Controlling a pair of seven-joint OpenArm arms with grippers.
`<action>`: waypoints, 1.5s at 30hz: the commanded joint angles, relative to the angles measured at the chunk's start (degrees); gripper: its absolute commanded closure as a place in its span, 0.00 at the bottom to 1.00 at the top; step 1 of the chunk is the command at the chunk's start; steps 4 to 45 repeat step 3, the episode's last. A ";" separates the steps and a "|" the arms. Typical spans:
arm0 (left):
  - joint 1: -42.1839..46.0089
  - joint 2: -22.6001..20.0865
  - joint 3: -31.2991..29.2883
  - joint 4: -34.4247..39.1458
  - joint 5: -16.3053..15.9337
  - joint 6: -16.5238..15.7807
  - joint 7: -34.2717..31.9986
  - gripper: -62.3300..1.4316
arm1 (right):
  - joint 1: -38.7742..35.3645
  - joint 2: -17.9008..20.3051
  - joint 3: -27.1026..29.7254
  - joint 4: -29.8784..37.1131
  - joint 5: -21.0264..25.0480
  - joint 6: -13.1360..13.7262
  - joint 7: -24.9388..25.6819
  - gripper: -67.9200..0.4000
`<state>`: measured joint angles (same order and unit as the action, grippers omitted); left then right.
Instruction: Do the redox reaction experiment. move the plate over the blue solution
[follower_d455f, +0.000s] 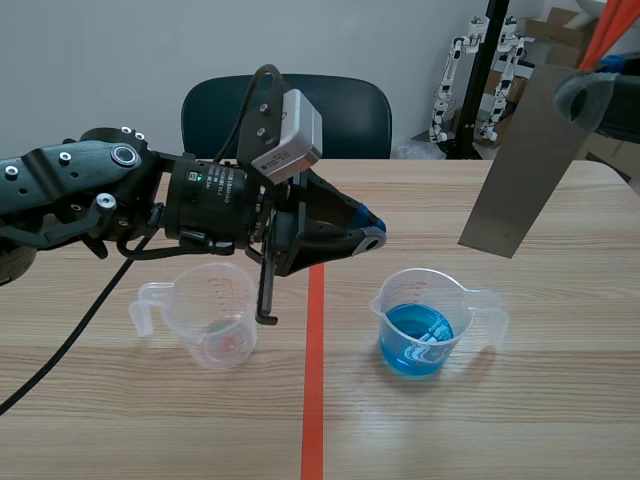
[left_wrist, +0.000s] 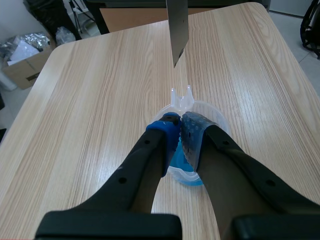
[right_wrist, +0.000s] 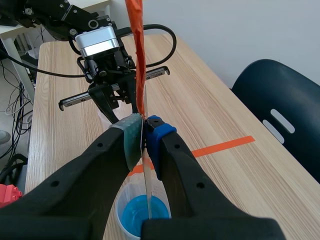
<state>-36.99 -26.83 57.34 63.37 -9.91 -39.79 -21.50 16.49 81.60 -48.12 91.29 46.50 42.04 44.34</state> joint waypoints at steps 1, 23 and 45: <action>-0.70 0.28 -0.68 1.05 -0.81 -0.09 -0.94 0.89 | 1.44 0.94 0.55 0.52 1.03 0.68 1.01 0.98; -0.70 0.28 -0.68 1.05 -0.81 -0.09 -0.94 0.89 | 1.44 0.94 0.55 0.52 1.03 0.68 1.01 0.98; -0.70 0.28 -0.68 1.05 -0.81 -0.09 -0.94 0.89 | 1.44 0.94 0.55 0.52 1.03 0.68 1.01 0.98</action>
